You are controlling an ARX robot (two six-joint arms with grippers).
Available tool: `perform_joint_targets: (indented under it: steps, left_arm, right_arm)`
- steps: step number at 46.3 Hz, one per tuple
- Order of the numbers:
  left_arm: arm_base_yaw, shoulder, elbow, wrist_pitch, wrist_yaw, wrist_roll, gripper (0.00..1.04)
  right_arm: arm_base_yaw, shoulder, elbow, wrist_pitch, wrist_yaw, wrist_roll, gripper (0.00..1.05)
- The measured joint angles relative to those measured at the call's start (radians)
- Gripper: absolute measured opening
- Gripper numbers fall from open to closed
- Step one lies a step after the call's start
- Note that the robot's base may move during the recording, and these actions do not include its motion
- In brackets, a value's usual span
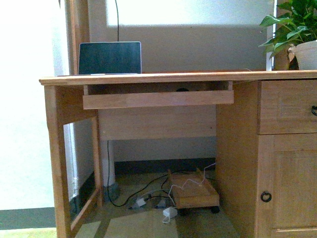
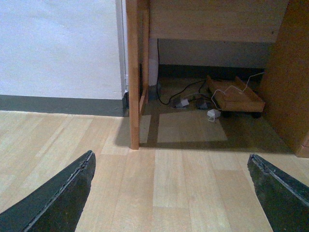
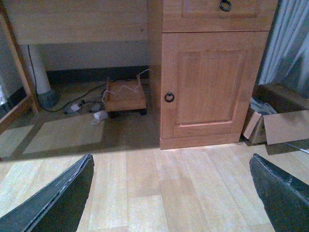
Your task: Place mouse
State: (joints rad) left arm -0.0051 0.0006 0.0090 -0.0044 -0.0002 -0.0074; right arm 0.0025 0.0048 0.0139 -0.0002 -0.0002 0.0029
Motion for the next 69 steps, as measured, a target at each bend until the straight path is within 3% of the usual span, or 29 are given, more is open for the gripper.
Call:
perform_joint_targets:
  steps: [69]
  left_arm:
    - [0.000,0.000,0.000,0.000,0.000,0.000,0.97]
  right_arm:
    - [0.000,0.000,0.000,0.000,0.000,0.000,0.97]
